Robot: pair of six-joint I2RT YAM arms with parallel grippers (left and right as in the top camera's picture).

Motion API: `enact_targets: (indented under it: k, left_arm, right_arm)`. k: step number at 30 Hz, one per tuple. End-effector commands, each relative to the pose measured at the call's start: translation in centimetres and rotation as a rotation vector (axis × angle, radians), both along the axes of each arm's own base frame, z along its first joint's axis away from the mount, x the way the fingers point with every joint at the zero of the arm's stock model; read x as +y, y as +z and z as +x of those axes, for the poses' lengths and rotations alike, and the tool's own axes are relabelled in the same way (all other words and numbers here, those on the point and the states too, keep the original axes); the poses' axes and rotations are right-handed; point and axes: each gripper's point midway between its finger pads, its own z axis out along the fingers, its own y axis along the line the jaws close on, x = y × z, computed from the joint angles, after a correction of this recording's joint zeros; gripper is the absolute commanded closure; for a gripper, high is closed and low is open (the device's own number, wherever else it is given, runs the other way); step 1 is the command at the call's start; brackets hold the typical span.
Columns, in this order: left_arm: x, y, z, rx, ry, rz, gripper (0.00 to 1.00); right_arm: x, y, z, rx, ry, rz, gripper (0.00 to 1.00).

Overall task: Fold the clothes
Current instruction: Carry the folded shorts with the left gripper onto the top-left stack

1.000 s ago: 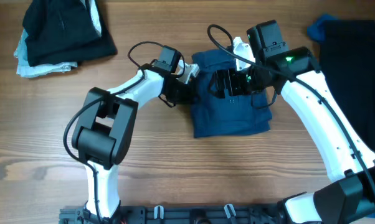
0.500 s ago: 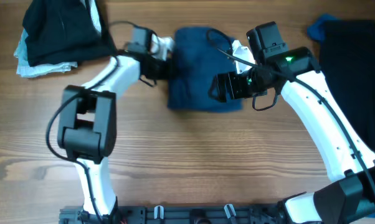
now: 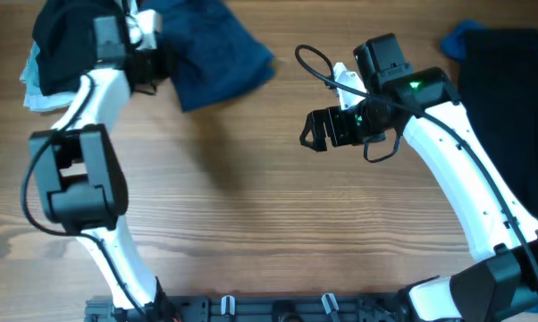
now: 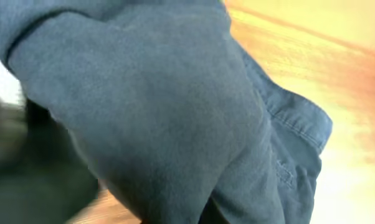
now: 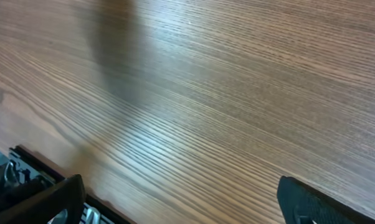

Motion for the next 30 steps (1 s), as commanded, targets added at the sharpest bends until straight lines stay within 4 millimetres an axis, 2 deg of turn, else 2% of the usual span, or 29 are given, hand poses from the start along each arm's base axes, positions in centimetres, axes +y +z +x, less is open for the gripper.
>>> enact_targets:
  k: [1, 4, 10, 16, 24, 30]
  left_arm:
    - [3.5, 1.6, 1.5, -0.071, 0.042, 0.027, 0.96]
    - [5.2, 3.2, 2.3, -0.11, 0.066, 0.036, 0.96]
    - [6.9, 7.1, 3.8, -0.189, 0.085, 0.042, 0.96]
    - [9.8, 9.7, 4.6, -0.253, 0.132, 0.064, 0.93]
    - [14.9, 10.1, 4.0, -0.274, 0.215, 0.08, 0.92]
    - [20.3, 10.0, 2.7, -0.266, 0.323, 0.122, 0.91]
  right_arm:
    - [0.1, 0.7, -0.4, 0.001, -0.005, 0.018, 0.01]
    - [0.1, 0.7, -0.5, 0.003, -0.005, 0.018, 0.01]
    - [0.2, 0.8, -0.6, 0.019, -0.025, 0.031, 0.0]
    - [0.2, 0.7, -0.6, 0.021, -0.025, 0.03, 0.0]
    - [0.1, 0.6, -1.0, 0.05, -0.048, 0.026, 0.01]
    - [0.0, 0.6, -1.1, 0.065, -0.07, 0.028, 0.01]
